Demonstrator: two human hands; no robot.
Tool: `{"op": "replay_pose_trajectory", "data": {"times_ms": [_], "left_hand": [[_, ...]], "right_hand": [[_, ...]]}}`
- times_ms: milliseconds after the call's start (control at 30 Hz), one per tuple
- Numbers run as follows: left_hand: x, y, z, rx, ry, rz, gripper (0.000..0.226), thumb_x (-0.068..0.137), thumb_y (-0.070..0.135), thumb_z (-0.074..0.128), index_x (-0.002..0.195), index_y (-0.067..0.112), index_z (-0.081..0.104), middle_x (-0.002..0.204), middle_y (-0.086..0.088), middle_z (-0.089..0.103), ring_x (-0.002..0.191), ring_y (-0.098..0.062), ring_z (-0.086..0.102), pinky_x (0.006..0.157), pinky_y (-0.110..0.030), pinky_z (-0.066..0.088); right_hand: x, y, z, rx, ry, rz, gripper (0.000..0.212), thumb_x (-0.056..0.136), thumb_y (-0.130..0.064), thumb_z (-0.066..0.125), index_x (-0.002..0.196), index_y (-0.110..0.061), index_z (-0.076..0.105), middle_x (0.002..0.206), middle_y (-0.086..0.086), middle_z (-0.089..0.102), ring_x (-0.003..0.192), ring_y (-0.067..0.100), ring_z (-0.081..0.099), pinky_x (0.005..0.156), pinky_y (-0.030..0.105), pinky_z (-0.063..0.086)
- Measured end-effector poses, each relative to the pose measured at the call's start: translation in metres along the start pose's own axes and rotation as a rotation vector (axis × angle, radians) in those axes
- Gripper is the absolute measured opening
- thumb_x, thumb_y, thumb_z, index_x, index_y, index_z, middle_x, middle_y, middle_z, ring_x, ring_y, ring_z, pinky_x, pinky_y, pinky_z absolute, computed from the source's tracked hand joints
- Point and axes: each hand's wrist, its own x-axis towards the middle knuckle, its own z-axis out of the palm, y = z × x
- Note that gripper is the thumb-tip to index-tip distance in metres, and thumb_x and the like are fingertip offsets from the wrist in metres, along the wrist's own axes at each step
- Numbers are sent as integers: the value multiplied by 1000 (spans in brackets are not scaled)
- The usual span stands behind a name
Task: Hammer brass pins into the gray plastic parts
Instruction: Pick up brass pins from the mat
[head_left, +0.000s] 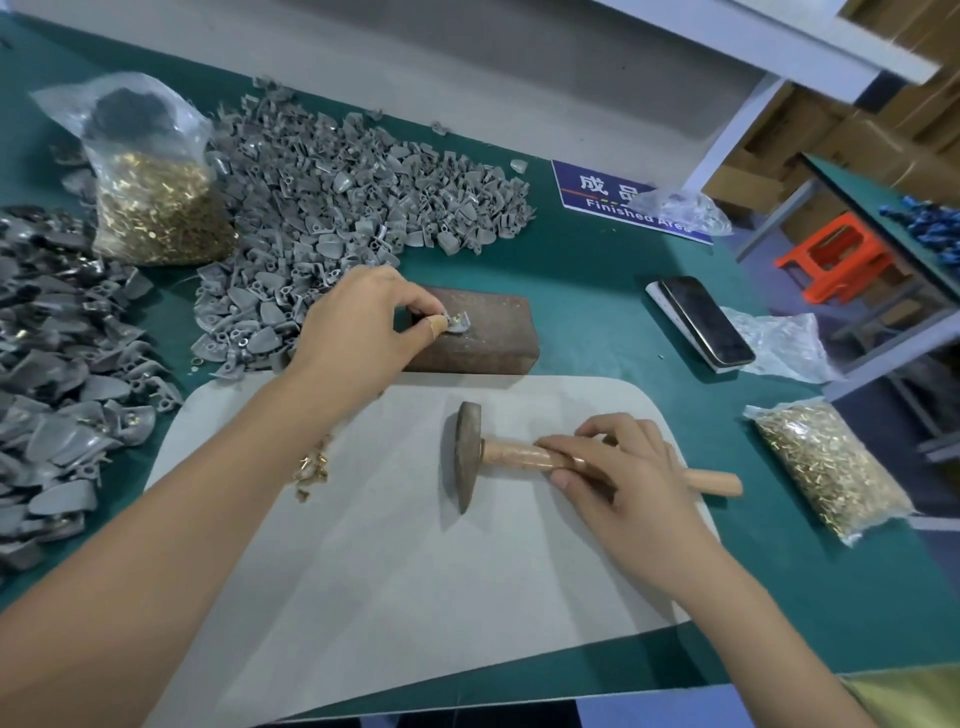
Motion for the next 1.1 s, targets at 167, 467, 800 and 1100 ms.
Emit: {"op": "replay_pose_trajectory", "data": {"times_ms": [167,467,800,1100], "left_hand": [[-2,11,-27,-111,1,61,3,94,37,68,93,36,72,95,18,63,87,-6,53,76,-29,45],[-62,-26,-129,58,103,57,8,89,43,67,97,40,70,97,21,62,92,0,53,80,-16,41],[-159,-104,-203,280,346,-385,11,87,22,75,98,21,76,104,5,64,107,-19,54,93,-32,43],[-168,-108,-201,260,351,-392,19,90,36,71,107,28,75,103,14,62,106,-9,52,89,-29,44]], "right_hand": [[68,-45,1,431,116,-21,22,94,-29,70,116,-33,70,91,-18,69,90,7,62,86,15,43],[151,-166,29,660,-24,-330,7,93,-22,73,99,-25,74,83,-11,67,78,12,62,74,38,53],[178,-320,102,420,-342,-640,12,96,-26,67,106,-29,75,92,-25,63,93,-3,57,83,24,48],[175,-321,109,379,-347,-622,13,96,-27,68,105,-31,76,101,-12,67,104,13,57,93,40,49]]}}
